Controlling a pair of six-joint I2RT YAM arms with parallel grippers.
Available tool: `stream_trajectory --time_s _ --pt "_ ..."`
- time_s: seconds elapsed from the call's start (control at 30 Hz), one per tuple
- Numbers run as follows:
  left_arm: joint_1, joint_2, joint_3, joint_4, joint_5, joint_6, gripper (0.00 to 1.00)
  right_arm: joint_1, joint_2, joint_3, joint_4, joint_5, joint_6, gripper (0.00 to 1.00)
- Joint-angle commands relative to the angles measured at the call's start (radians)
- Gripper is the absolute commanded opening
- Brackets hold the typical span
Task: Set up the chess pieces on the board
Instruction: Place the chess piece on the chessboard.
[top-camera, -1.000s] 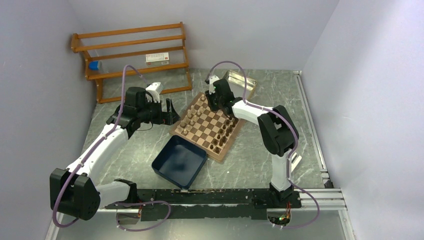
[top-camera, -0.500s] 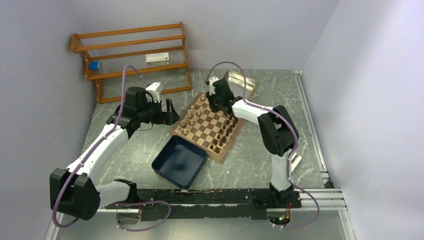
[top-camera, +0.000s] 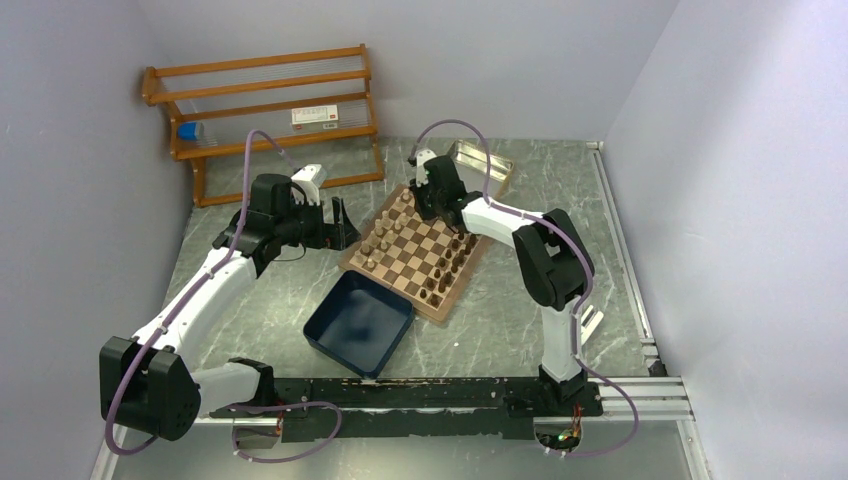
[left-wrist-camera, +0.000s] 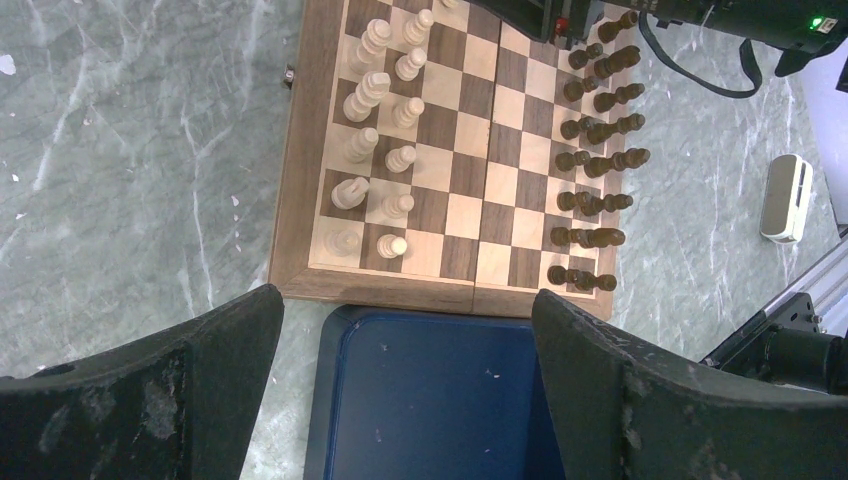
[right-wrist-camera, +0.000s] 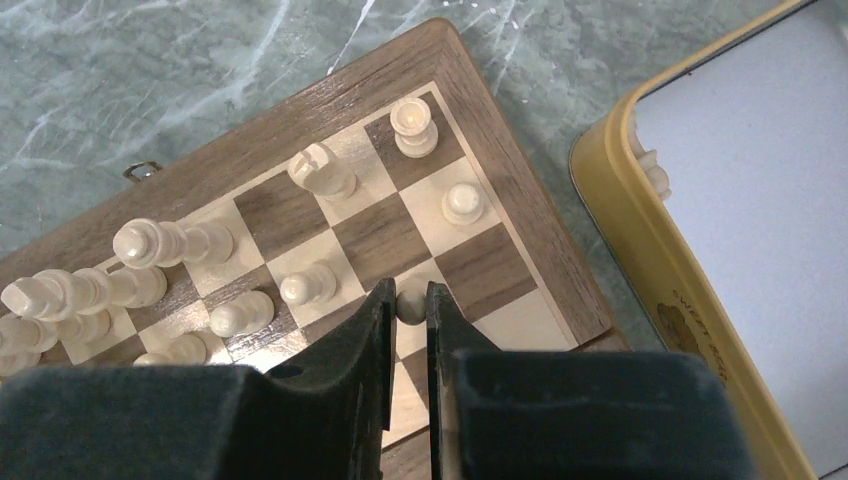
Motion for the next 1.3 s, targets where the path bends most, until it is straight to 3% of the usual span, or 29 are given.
stream_trajectory --time_s 0.0,0.27,1.27 --pt "0.012 -0.021 -0.005 0.015 0.002 0.010 0.99 0.010 0.027 0.033 0.055 -0.016 -0.032 0.11" --pt "0.013 -0.019 -0.005 0.015 0.002 0.010 0.99 0.018 0.052 0.032 0.104 -0.009 -0.068 0.11" --pt "0.013 -0.021 -0.005 0.016 0.003 0.010 0.99 0.030 0.095 0.102 0.012 -0.018 -0.086 0.13"
